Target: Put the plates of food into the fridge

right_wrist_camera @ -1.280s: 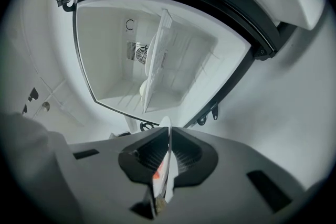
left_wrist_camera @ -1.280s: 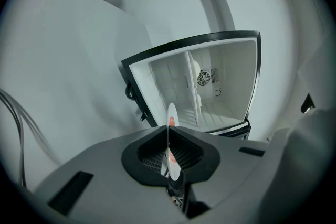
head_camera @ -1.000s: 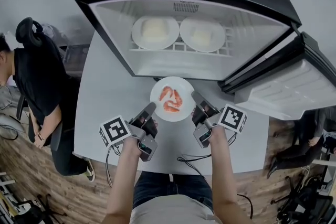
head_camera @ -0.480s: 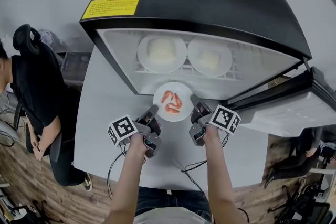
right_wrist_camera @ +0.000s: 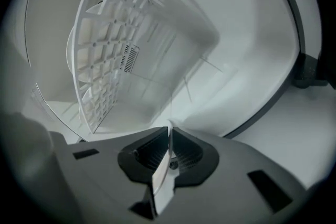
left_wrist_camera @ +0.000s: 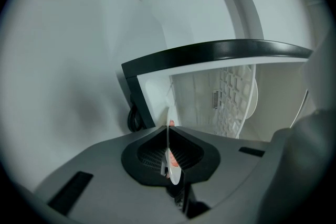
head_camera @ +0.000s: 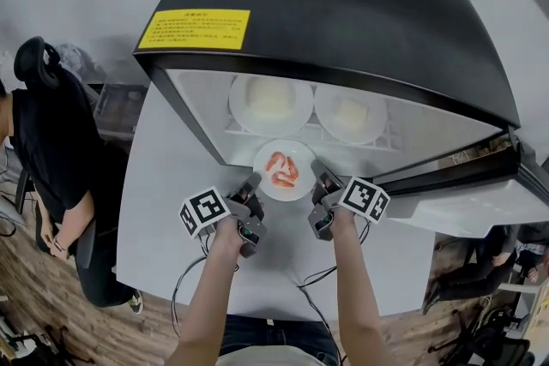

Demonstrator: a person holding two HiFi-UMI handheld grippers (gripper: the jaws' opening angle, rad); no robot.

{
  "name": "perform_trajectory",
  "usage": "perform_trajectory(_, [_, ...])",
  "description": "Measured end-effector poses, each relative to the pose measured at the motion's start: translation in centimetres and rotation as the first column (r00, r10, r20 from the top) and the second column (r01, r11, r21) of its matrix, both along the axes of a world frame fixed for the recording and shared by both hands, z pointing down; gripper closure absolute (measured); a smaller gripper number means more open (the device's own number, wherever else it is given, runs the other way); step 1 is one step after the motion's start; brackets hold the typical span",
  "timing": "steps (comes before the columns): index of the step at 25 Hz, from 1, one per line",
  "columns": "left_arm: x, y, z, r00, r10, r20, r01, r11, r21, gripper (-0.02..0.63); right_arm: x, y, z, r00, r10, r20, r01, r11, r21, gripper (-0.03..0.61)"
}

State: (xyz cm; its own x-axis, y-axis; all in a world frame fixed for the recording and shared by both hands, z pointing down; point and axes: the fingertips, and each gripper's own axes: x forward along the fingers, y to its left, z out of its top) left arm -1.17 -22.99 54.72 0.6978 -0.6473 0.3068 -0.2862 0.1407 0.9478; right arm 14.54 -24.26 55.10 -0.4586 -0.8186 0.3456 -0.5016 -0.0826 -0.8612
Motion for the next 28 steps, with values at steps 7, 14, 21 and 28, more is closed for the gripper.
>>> perform_trajectory(7, [-0.2, -1.0, 0.0, 0.999, -0.031, -0.016, 0.031, 1.0, -0.001, 0.595, 0.1, 0.1, -0.4, 0.987, -0.021, -0.156, 0.022, 1.0, 0.002, 0.537])
perform_trajectory(14, [-0.1, -1.3, 0.3, 0.997, -0.068, -0.019, 0.068, 0.998, -0.017, 0.595, -0.5, 4.3, -1.9, 0.91, -0.081, -0.406, 0.102, 0.994, 0.03, 0.532])
perform_trajectory(21, [0.2, -2.3, -0.2, 0.995, -0.099, -0.026, 0.099, 0.995, -0.008, 0.595, -7.3, 6.9, -0.8, 0.836, -0.324, -0.442, 0.349, 0.937, -0.027, 0.559])
perform_trajectory(28, [0.3, -2.9, -0.6, 0.996, -0.09, -0.024, 0.09, 0.996, -0.001, 0.595, -9.1, 5.4, -0.6, 0.848, -0.338, -0.408, 0.356, 0.934, -0.034, 0.563])
